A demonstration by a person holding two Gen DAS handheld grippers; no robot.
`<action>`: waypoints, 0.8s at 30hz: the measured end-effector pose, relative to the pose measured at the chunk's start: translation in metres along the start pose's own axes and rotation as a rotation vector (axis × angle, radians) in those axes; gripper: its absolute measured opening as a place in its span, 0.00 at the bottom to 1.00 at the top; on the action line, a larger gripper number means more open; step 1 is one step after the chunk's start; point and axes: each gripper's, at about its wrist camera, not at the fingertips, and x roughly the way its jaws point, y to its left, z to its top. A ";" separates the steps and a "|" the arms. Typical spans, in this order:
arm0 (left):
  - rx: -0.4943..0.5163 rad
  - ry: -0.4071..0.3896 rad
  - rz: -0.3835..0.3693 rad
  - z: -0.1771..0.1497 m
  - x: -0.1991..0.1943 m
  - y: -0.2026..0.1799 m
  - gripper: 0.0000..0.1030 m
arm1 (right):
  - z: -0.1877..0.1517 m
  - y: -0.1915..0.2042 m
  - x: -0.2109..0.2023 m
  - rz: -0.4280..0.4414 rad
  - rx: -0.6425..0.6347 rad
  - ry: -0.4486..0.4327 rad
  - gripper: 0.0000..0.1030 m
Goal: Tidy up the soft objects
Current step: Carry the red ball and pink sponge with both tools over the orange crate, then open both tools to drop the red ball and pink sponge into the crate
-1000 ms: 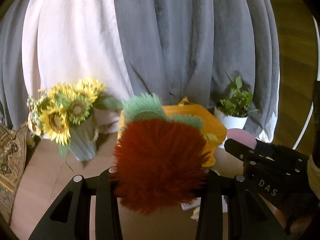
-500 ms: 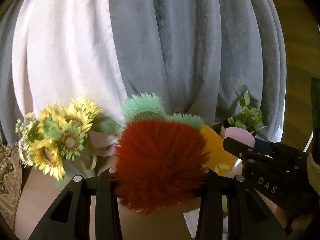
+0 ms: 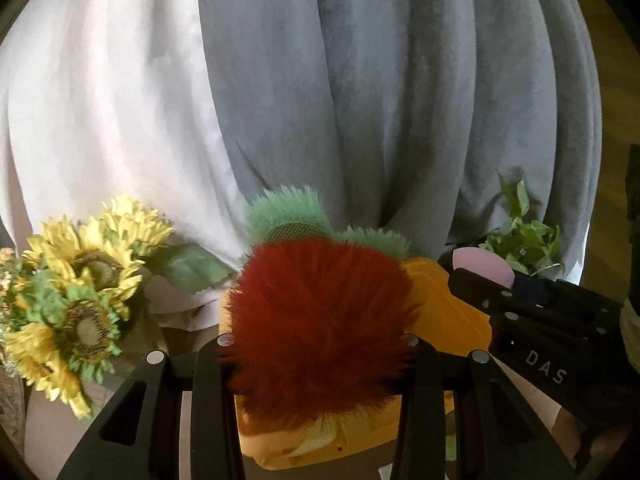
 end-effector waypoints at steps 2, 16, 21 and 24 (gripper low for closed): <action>-0.002 0.019 -0.006 0.001 0.012 0.001 0.38 | 0.002 -0.003 0.011 -0.003 0.009 0.023 0.38; 0.000 0.158 -0.030 -0.004 0.085 0.000 0.41 | -0.004 -0.023 0.078 -0.030 0.031 0.156 0.39; -0.005 0.179 -0.018 -0.007 0.093 0.000 0.51 | -0.003 -0.027 0.085 -0.047 0.033 0.170 0.55; -0.011 0.178 -0.012 -0.008 0.091 0.002 0.53 | -0.002 -0.029 0.085 -0.072 0.038 0.152 0.55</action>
